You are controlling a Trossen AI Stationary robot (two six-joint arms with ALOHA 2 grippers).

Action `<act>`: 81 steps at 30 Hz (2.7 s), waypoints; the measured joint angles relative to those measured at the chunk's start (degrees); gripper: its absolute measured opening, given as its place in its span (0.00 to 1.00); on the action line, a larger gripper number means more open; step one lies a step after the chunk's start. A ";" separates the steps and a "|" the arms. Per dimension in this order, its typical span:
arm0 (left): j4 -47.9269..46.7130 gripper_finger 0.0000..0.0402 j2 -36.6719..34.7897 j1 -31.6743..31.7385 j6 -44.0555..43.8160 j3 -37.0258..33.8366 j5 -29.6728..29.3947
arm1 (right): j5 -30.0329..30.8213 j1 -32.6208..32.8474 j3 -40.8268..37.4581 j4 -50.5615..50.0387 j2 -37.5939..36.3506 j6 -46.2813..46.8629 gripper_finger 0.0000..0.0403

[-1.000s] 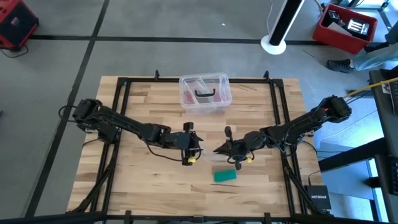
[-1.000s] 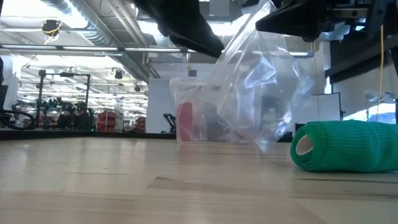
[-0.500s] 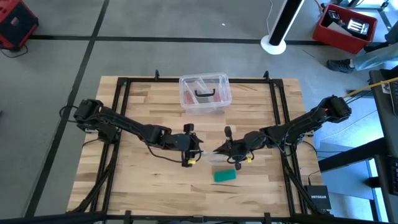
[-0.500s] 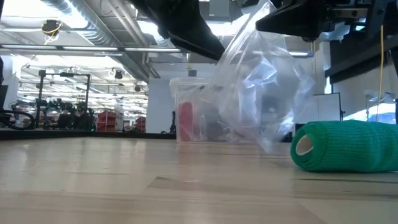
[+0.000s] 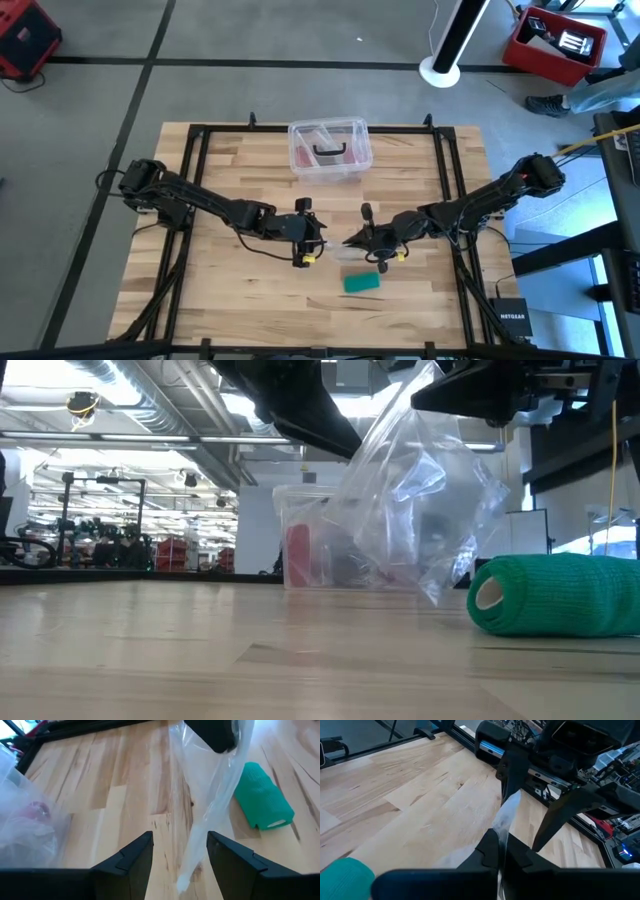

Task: Roll bandage
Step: Open the transparent zip lock bag

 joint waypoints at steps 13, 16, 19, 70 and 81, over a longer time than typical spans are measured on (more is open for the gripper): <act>3.16 0.44 0.41 0.04 1.42 0.00 -0.63 | -1.07 0.00 0.00 2.21 0.00 0.02 0.01; 5.03 0.44 0.82 -0.25 1.32 0.00 -0.32 | -1.09 0.00 0.00 3.69 0.00 0.06 0.01; 6.94 0.44 0.94 -0.81 0.87 0.00 -0.18 | -1.11 0.00 0.01 4.74 0.00 0.07 0.01; -6.07 0.00 -3.45 2.62 -13.25 0.02 -5.15 | 8.53 4.57 16.63 -15.64 2.70 -0.67 0.33; -6.53 0.01 -2.91 2.12 -12.16 0.00 -5.03 | 25.81 0.64 30.38 -27.23 20.76 -15.21 0.31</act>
